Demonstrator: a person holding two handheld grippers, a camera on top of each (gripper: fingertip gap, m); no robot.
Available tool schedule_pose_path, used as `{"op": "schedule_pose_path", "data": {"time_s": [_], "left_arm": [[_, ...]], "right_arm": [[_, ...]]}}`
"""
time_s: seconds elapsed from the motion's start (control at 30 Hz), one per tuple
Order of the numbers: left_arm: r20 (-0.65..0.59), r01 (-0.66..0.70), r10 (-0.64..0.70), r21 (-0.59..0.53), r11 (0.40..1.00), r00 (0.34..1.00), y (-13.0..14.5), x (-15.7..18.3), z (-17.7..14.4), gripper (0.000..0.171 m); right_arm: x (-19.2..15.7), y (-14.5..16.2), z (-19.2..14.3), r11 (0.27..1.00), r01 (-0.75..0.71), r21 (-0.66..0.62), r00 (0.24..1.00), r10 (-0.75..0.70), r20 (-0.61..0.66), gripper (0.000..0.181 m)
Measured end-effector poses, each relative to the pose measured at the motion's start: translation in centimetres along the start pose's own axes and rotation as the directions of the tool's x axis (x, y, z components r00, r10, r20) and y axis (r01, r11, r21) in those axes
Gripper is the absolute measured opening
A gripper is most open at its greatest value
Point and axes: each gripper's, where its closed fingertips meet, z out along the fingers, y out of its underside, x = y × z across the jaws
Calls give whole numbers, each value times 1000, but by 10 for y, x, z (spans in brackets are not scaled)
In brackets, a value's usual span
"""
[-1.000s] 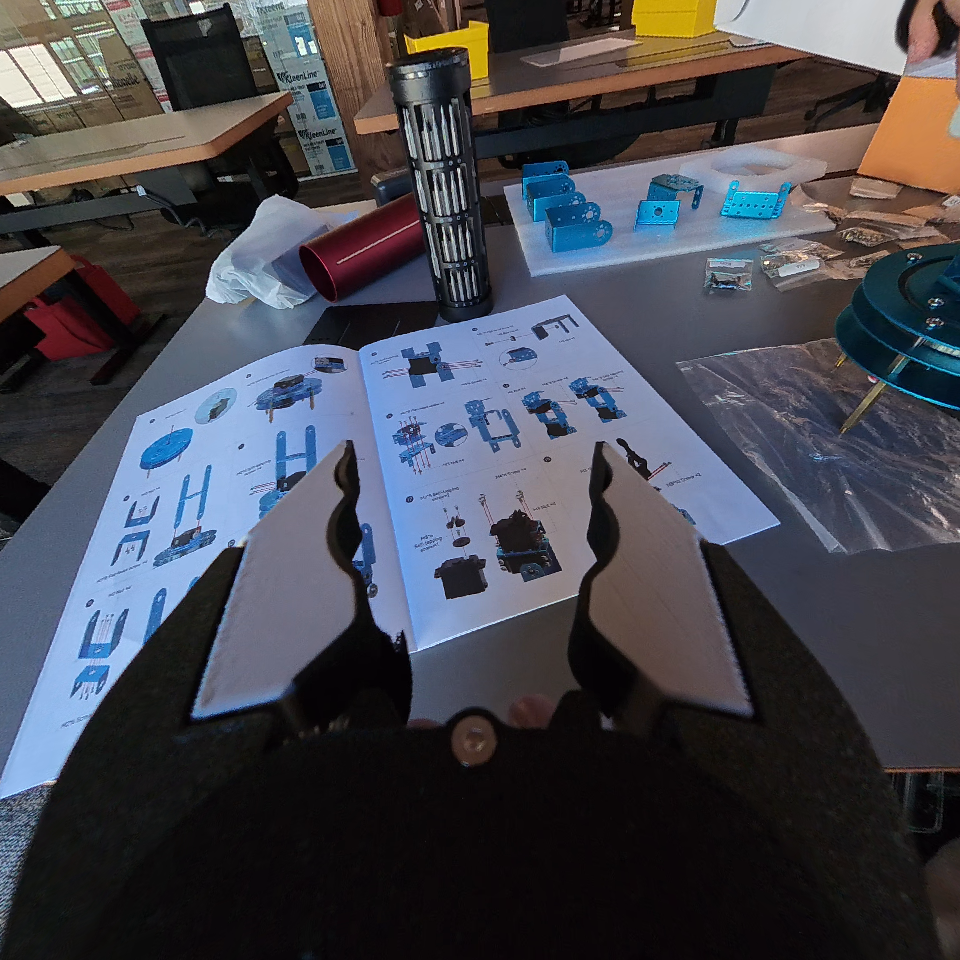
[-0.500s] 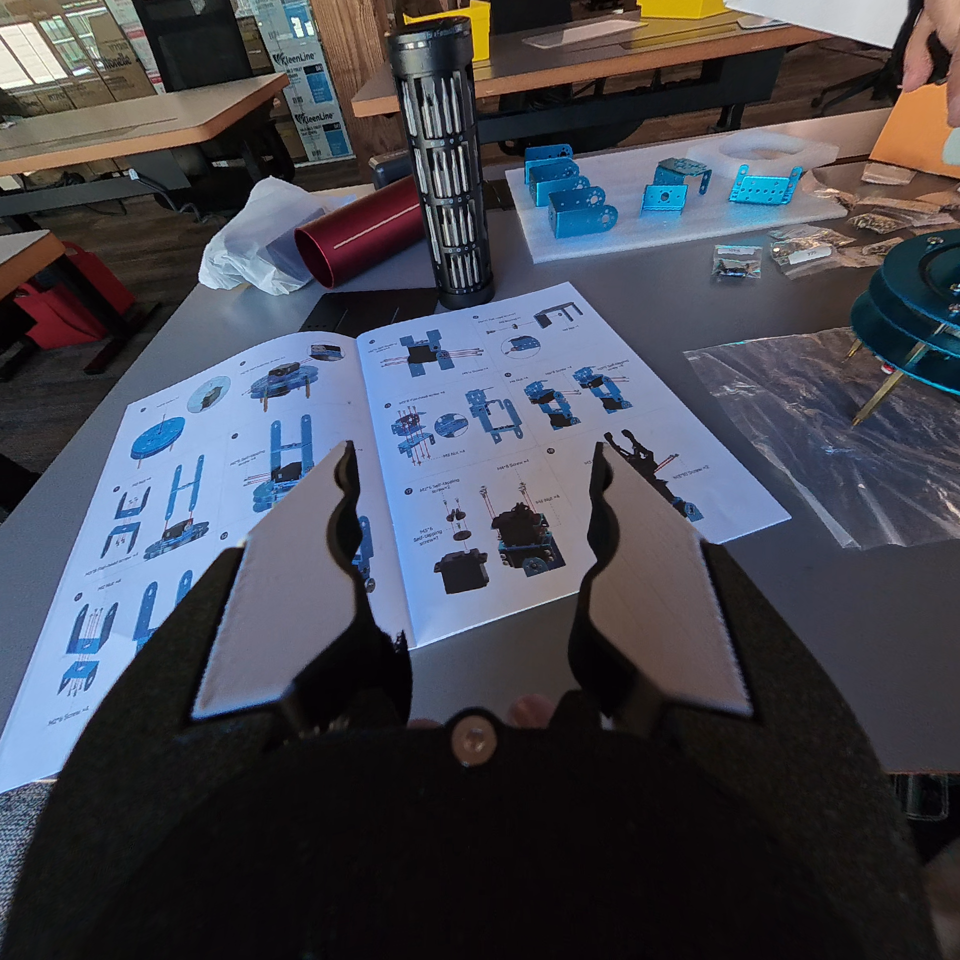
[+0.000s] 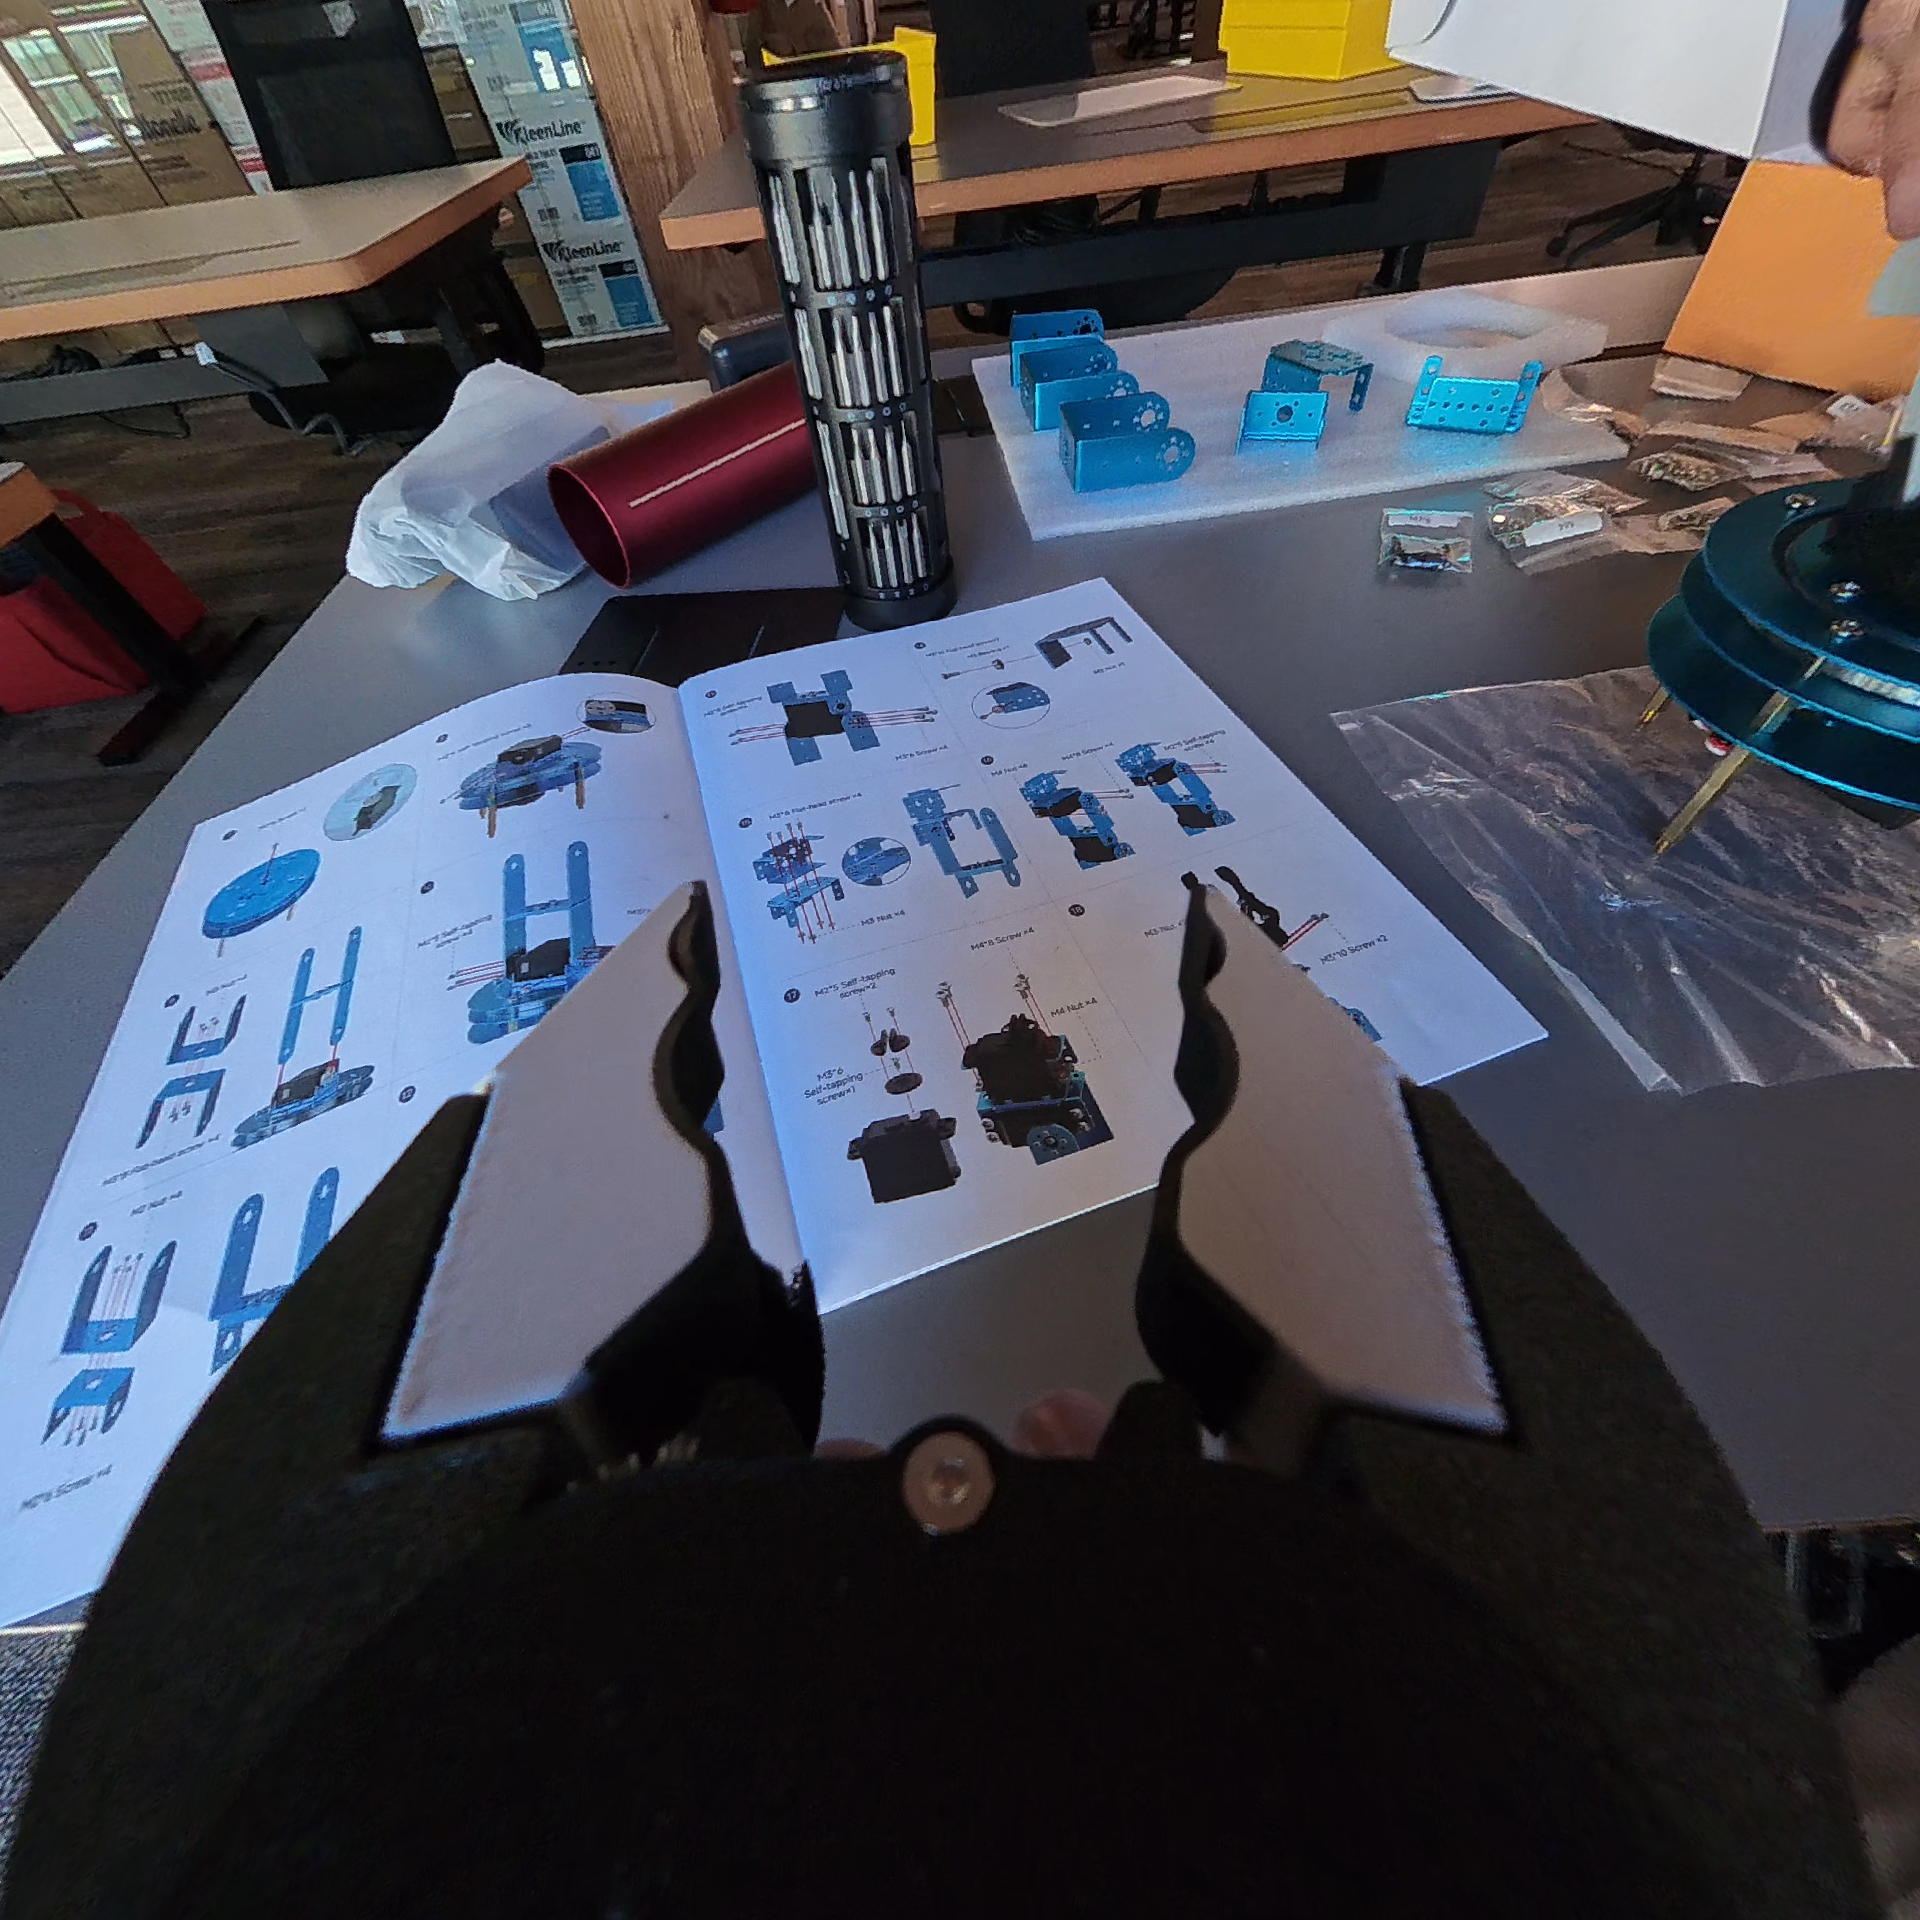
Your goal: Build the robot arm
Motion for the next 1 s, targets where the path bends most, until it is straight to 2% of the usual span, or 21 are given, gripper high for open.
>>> {"op": "schedule_pose_path", "data": {"time_s": [0.1,0.2,0.27,0.33,0.43,0.47,0.53,0.57,0.63,0.7,0.73,0.87,1.0], "left_arm": [[-14,-8,8,15,1000,1000,-2,-1,-1,89],[-47,4,-2,39,999,999,-4,-3,-1,89],[-64,11,-8,52,999,998,-4,-6,-1,89],[-83,19,-14,66,998,996,-3,-8,-2,89],[-109,44,-35,82,996,993,-1,-14,-5,89],[-117,53,-42,86,995,992,0,-16,-5,89],[-117,57,-45,98,994,992,1,-22,-7,89],[-105,52,-41,106,993,994,1,-27,-8,89],[-79,51,-42,123,991,996,1,-38,-13,89],[-75,73,-63,131,989,995,4,-48,-19,89],[-77,89,-79,128,988,994,7,-53,-21,89],[-52,124,-119,102,987,992,17,-71,-23,89],[-60,130,-124,108,986,990,15,-73,-21,89]], "right_arm": [[1,3,-11,997,-72,-22,994,70,-81,55],[11,-13,-31,974,-207,95,944,224,-240,54],[15,-31,-42,897,-344,278,859,420,-293,64],[18,-37,-45,783,-462,417,737,600,-311,90],[14,-27,-36,604,-649,463,546,794,-269,82],[12,-26,-33,563,-686,461,505,824,-256,77],[11,-15,-28,505,-749,429,420,863,-281,55],[11,-12,-25,477,-776,413,389,877,-283,59],[9,-6,-19,433,-816,384,342,896,-284,51],[7,0,-11,420,-838,349,316,894,-318,55],[9,0,-11,430,-828,360,313,887,-340,50],[10,5,-5,462,-822,333,311,854,-416,53],[14,10,3,484,-841,244,336,819,-466,56]]}}
